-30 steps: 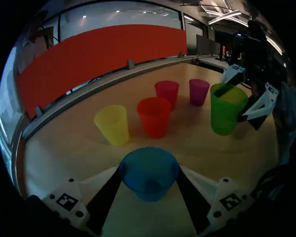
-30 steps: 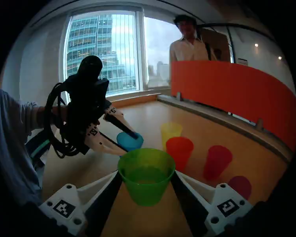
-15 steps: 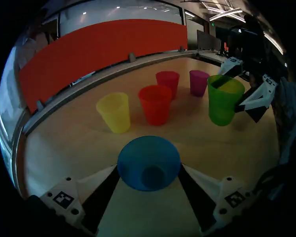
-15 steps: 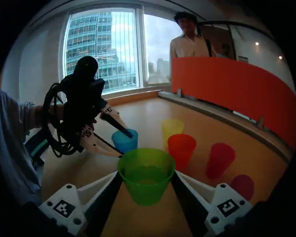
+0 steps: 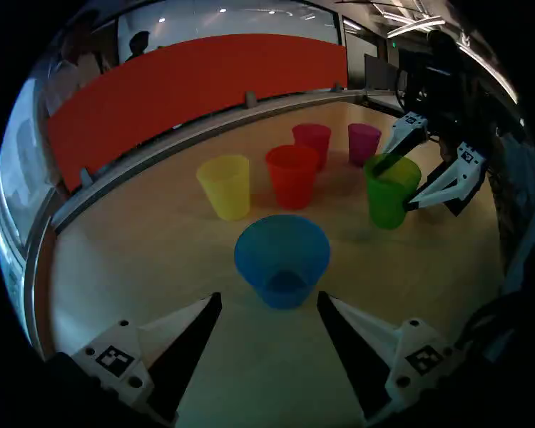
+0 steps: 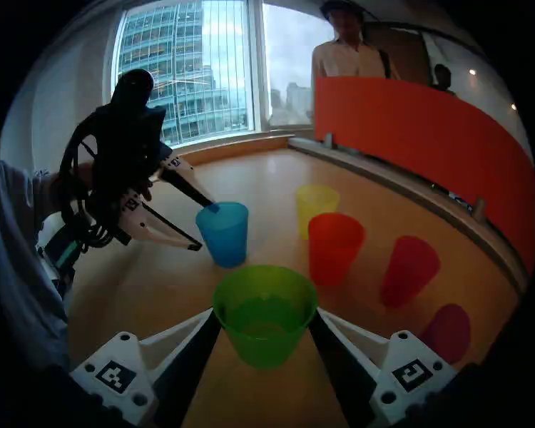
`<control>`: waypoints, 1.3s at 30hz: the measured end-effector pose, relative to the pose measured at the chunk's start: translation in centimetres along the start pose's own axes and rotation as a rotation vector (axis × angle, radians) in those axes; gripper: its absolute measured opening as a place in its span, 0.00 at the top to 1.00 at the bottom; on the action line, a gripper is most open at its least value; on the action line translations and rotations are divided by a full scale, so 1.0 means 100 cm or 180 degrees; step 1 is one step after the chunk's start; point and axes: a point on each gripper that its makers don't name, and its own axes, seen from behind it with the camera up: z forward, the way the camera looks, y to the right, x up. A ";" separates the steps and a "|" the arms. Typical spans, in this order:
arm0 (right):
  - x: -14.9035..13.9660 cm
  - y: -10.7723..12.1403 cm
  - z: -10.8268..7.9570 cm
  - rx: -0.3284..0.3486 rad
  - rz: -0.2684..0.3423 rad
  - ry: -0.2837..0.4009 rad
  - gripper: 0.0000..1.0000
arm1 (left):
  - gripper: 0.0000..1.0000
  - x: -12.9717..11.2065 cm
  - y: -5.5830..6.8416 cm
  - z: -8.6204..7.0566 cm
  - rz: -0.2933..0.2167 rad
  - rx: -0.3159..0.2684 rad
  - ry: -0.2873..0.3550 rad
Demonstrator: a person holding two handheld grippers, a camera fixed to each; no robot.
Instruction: Pour water
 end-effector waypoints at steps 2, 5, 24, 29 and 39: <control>-0.005 0.000 0.002 0.0007 -0.0013 -0.0055 0.12 | 0.00 0.001 -0.001 -0.006 -0.0019 0.0013 0.0030; -0.010 0.001 0.005 0.0001 -0.0042 -0.0112 0.12 | 0.00 0.002 -0.001 -0.013 -0.0048 0.0026 0.0062; -0.025 0.002 -0.003 -0.0071 -0.0114 -0.0164 0.11 | 0.00 0.011 -0.004 -0.045 -0.0108 0.0179 0.0274; -0.025 0.004 -0.005 -0.0111 -0.0113 -0.0158 0.06 | 0.00 0.012 -0.004 -0.048 -0.0137 0.0205 0.0288; -0.034 0.003 -0.027 -0.0213 -0.0138 -0.0209 0.00 | 0.00 0.011 -0.001 -0.062 -0.0178 0.0278 0.0324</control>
